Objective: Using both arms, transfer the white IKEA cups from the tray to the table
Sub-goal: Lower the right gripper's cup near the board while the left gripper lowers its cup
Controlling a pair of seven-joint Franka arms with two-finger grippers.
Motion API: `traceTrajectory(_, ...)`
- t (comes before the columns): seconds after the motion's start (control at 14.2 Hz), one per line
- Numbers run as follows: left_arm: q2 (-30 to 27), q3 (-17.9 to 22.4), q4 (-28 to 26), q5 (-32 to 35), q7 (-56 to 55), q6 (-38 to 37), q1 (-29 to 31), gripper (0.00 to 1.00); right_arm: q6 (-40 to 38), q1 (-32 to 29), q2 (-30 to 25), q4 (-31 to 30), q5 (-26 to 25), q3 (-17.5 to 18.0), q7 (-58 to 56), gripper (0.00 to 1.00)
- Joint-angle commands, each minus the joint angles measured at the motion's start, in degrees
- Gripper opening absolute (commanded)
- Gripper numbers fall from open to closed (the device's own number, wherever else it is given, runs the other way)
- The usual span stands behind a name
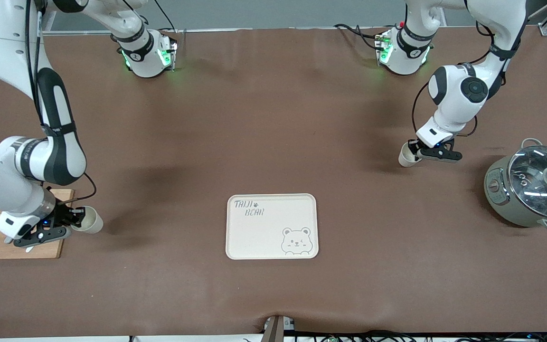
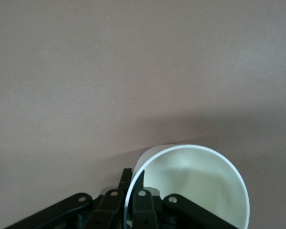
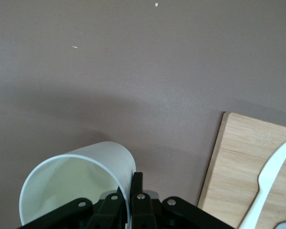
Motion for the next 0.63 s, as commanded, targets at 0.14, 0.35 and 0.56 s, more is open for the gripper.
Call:
traceTrajectory(0.14, 1.8, -3.1, 0.9, -2.6, 1.2, 1.4, 0.2, 1.00, 2.7, -2.0, 1.7, -0.2, 0.8, 1.2, -1.2, 0.00)
traceTrajectory(0.35, 1.9, -3.1, 0.9, -2.8, 1.3, 1.6, 0.3, 1.00, 3.1, -2.2, 2.6, -0.2, 6.6, 1.4, -2.2, 0.00)
traceTrajectory(0.56, 1.8, -3.1, 0.9, -2.6, 2.5, 1.6, 2.1, 1.00, 3.1, -2.2, 4.0, -0.2, 13.1, 1.4, -5.2, 0.00)
